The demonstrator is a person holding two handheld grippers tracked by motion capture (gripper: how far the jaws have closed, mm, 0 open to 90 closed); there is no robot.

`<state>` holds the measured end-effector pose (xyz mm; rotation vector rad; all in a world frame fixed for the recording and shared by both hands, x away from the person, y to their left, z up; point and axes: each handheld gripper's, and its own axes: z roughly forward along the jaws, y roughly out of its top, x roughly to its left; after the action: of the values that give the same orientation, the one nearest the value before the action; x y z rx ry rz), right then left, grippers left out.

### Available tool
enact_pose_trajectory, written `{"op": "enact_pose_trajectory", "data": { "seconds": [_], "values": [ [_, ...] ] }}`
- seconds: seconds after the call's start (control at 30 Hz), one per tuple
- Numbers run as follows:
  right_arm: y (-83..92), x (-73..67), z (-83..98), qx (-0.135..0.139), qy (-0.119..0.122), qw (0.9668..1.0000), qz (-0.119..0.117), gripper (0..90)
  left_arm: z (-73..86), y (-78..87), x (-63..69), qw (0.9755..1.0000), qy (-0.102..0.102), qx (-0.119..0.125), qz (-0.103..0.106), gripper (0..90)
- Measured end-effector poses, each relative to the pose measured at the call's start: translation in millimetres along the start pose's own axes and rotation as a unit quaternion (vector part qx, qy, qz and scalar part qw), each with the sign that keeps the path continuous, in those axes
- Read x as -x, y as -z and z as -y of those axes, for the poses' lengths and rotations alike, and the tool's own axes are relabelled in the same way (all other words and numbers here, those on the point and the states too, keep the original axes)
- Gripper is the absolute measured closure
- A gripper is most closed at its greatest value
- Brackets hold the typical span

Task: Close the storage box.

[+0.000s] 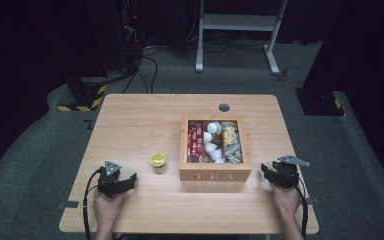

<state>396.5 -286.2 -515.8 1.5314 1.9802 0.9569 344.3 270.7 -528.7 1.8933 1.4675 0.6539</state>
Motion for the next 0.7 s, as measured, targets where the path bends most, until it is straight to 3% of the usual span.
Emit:
{"op": "enact_pose_trajectory", "data": {
  "seconds": [0.27, 0.37, 0.43, 0.7],
  "values": [
    [-5.9, -2.8, 3.0, -0.012, 0.009, 0.9998, 0.014, 46.6, 0.0, 0.0, 0.0, 1.0000, 0.000, 0.000, 0.000, 25.0],
    [-6.7, -6.4, 3.1, -0.014, 0.032, 0.9989, 0.030, 45.5, -0.1, -0.1, 0.1, 1.0000, -0.001, 0.000, 0.000, 24.4],
    [-7.1, -4.4, 2.7, -0.016, 0.020, 0.9993, 0.027, 43.2, -0.1, -0.1, 0.0, 1.0000, -0.003, -0.001, 0.001, 24.4],
    [-7.1, -2.3, 2.6, -0.016, 0.024, 0.9992, 0.029, 41.1, -0.1, -0.1, 0.1, 1.0000, -0.004, -0.001, 0.001, 24.4]
  ]
}}
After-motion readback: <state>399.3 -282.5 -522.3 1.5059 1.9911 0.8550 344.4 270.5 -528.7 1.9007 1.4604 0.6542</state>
